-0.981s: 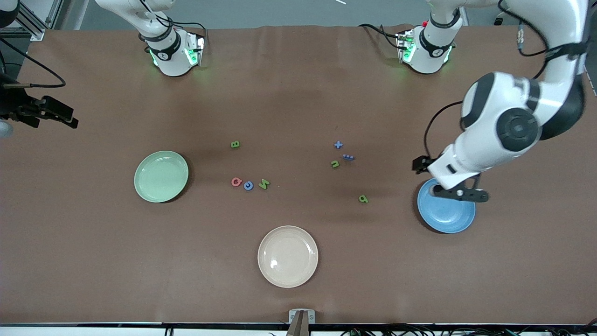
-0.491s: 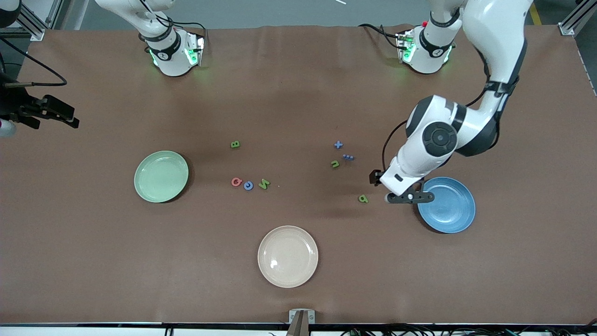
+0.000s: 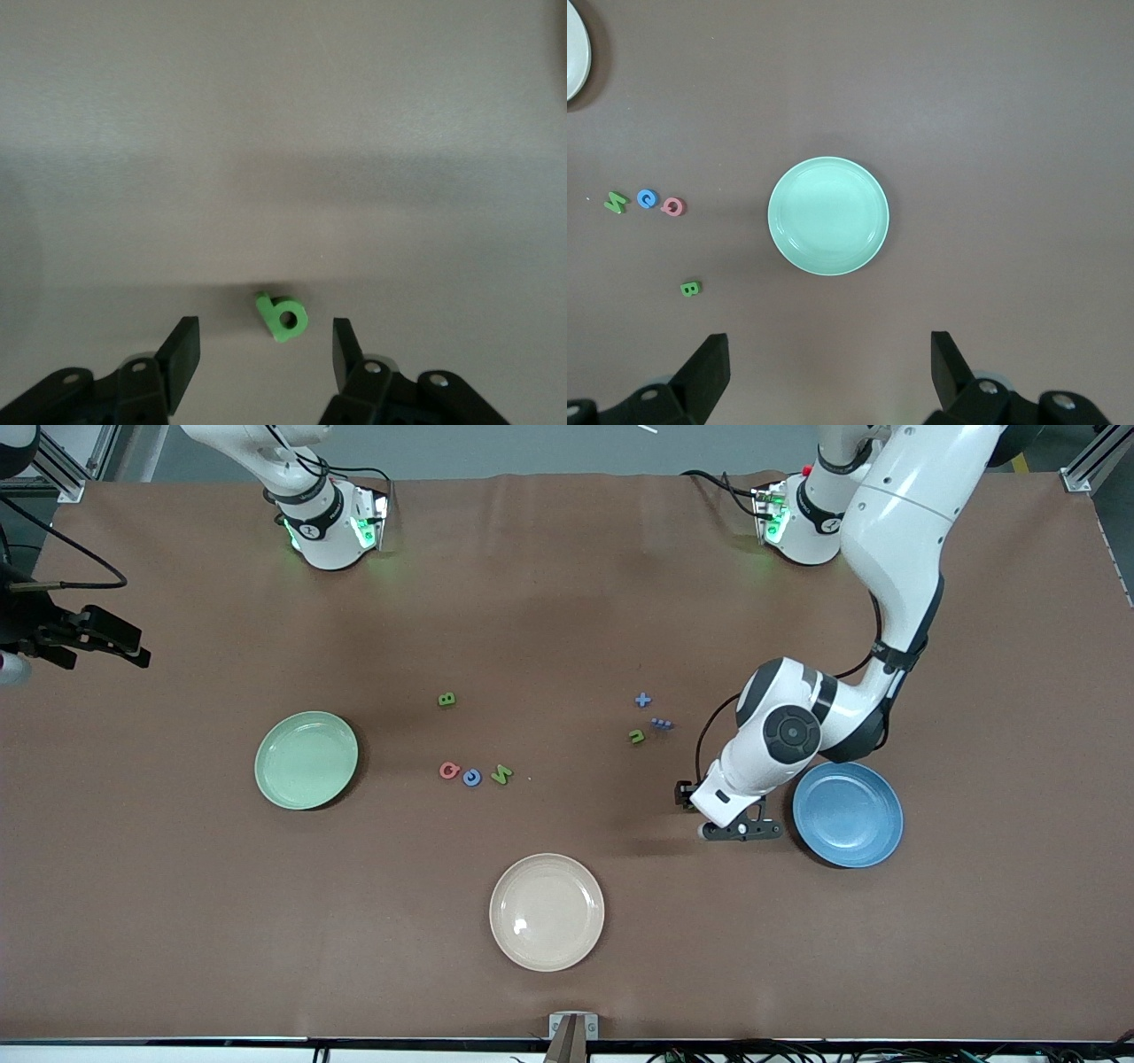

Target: Sort upper and lower case letters into plates

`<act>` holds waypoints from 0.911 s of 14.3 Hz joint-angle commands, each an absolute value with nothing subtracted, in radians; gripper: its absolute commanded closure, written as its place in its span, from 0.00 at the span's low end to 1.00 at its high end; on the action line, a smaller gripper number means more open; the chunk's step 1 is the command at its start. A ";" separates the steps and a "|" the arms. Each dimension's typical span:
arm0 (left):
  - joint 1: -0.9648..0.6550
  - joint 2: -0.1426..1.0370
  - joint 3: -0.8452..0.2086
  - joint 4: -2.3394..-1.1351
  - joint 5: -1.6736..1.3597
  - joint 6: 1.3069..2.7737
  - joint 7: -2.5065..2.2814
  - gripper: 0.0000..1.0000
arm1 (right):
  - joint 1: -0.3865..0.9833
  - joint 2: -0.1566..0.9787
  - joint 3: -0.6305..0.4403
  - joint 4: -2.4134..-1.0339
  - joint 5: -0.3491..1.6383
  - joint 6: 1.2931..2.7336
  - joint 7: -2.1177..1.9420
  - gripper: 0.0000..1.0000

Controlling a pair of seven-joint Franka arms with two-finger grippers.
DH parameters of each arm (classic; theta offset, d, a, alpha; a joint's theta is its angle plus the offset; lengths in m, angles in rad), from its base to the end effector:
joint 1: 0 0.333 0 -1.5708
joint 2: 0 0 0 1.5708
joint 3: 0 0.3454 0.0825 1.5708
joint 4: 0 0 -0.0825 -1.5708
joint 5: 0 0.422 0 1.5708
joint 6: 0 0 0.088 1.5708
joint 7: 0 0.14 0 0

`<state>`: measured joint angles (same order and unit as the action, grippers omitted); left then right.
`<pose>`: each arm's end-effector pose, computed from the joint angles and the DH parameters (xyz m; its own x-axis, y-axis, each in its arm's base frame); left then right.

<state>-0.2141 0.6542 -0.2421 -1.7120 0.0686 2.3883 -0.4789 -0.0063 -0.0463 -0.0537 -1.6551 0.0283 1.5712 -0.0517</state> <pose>0.6563 -0.3045 0.1868 0.9997 0.0244 -0.0076 0.0251 -0.9941 0.1058 0.5731 -0.0311 0.6051 0.9993 -0.0081 -0.0360 -0.0093 -0.9994 -0.0327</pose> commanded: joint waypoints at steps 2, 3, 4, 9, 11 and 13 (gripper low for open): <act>-0.254 0.719 -0.224 -1.677 0.159 2.437 -0.599 0.34 | -0.023 -0.038 -0.054 -1.629 0.044 1.574 -0.058 0.00; -0.273 0.730 -0.224 -1.677 0.179 2.439 -0.638 0.34 | -0.021 -0.028 -0.054 -1.623 0.046 1.577 -0.060 0.00; -0.273 0.732 -0.224 -1.677 0.199 2.438 -0.656 0.34 | -0.021 -0.025 -0.054 -1.623 0.046 1.581 -0.063 0.00; -0.273 0.744 -0.224 -1.683 0.212 2.437 -0.695 0.39 | -0.021 0.015 -0.054 -1.615 0.044 1.612 -0.074 0.00; -0.268 0.742 -0.224 -1.687 0.216 2.430 -0.695 0.42 | -0.020 0.017 -0.054 -1.615 0.043 1.658 -0.074 0.00; -0.262 0.742 -0.222 -1.687 0.216 2.425 -0.696 0.57 | -0.021 0.053 -0.054 -1.614 0.041 1.663 -0.074 0.00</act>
<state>-0.2630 0.7373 -0.2268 -1.6997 0.1919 2.4343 -0.6715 -0.0098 0.0201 -0.0584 -1.6321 0.0288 1.6613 -0.0577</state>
